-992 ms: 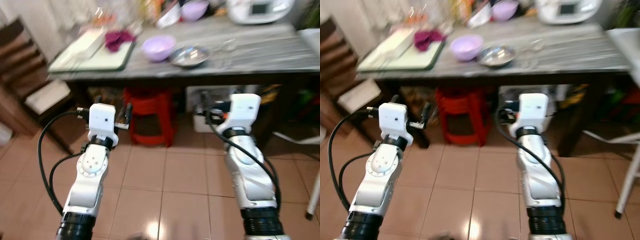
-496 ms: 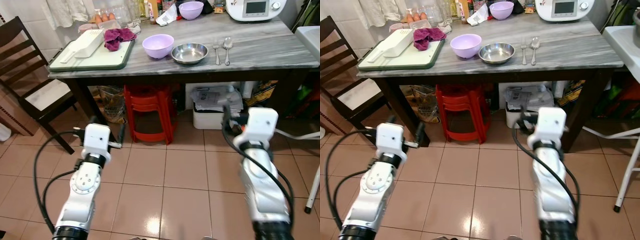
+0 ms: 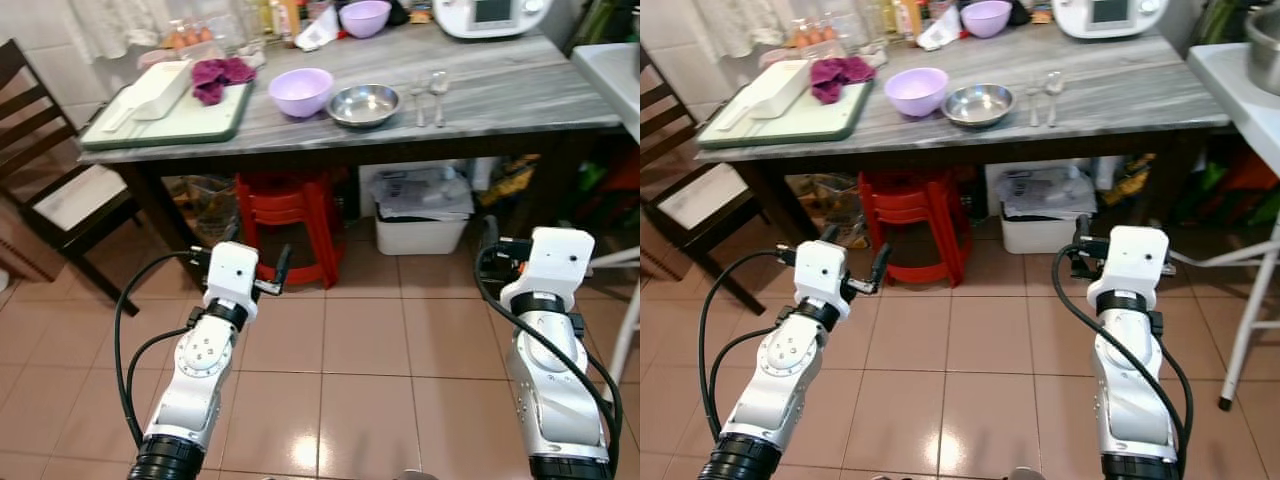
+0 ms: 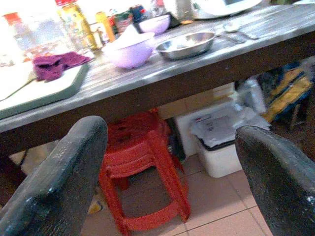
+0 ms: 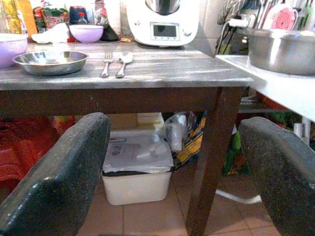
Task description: Setting the table
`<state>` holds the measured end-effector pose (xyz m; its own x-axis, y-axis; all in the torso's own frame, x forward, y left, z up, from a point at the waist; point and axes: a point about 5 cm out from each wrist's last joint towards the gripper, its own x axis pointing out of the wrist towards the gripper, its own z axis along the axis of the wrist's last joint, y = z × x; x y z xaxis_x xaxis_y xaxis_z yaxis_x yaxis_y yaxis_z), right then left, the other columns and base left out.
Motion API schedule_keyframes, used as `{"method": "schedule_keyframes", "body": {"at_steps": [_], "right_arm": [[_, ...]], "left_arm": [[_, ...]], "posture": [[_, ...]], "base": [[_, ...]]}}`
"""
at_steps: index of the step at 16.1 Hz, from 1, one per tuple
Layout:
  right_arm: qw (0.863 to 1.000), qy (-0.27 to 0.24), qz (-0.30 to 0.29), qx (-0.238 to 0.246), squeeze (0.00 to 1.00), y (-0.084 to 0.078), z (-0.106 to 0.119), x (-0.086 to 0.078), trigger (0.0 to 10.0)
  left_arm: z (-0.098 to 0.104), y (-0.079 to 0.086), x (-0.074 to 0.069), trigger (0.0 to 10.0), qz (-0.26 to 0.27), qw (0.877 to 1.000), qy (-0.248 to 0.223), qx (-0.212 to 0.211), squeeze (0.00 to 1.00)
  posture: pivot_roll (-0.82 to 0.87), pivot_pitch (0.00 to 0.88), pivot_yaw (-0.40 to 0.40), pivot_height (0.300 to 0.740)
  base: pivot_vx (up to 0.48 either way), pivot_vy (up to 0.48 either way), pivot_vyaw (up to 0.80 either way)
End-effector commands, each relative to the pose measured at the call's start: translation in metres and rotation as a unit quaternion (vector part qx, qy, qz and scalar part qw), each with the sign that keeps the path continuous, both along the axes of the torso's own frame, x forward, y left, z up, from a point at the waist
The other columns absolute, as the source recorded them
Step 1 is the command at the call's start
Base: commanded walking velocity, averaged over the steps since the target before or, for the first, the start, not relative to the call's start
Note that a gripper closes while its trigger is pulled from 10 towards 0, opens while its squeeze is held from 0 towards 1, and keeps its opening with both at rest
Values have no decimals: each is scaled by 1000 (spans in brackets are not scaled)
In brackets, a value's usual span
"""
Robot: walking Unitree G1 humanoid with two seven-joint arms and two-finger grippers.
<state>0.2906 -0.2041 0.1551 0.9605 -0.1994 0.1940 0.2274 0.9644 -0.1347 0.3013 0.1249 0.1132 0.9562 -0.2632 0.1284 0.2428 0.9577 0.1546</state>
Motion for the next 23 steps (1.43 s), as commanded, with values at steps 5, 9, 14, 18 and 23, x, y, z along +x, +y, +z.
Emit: {"method": "schedule_keyframes", "body": {"at_steps": [5, 9, 14, 18, 23], "right_arm": [[999, -8, 40, -8, 0, 16, 6, 7, 10000], [999, -4, 42, -7, 0, 18, 4, 7, 10000], [999, -6, 46, -8, 0, 19, 6, 9, 10000], [999, -12, 35, -10, 0, 19, 7, 8, 10000], [1000, -16, 20, -9, 0, 19, 8, 10, 10000]], "left_arm": [[-4, 8, -3, 10000, 11, 1000, -1, -12, 0], [-3, 10, -4, 10000, 14, 1000, -2, -13, 0], [-1, 11, -4, 10000, 14, 1000, -3, -10, 0], [10, 8, -4, 10000, 6, 1000, -18, -19, 0], [14, 9, -5, 10000, 0, 1000, -21, -20, 0]], "posture": [[-233, 120, 93, 740], [-225, 129, 96, 740], [-219, 139, 98, 740], [-216, 143, 99, 740], [-201, 149, 99, 740]], "base": [[0, -439, 0], [0, -480, 0], [0, -480, 0], [0, -480, 0], [0, -480, 0]]}}
